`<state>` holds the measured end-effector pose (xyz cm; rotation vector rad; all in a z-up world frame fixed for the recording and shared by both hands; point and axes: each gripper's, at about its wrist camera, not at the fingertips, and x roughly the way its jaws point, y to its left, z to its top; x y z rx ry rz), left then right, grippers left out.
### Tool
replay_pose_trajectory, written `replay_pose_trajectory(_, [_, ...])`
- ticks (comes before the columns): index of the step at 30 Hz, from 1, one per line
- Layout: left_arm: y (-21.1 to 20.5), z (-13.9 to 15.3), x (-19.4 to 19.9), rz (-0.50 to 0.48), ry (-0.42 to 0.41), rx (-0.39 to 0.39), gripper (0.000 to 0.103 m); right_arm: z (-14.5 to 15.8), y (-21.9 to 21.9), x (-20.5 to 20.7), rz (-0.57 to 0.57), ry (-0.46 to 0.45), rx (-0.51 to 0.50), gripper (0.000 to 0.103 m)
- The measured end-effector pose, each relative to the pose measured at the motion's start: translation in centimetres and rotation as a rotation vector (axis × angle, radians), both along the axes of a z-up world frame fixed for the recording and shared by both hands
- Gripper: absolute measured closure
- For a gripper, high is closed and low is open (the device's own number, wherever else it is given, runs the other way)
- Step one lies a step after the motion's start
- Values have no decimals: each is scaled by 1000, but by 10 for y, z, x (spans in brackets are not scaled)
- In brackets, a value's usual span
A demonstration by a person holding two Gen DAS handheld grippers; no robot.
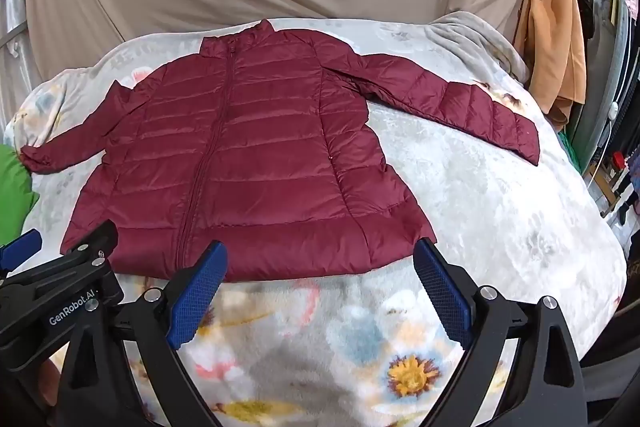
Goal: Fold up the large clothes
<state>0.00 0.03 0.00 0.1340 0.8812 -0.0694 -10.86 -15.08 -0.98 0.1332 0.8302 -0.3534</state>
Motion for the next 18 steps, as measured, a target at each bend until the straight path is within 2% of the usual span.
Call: replay_pose_trajectory(18, [3, -5, 8, 8, 1, 15, 5, -3, -1, 7, -1, 1, 16, 11])
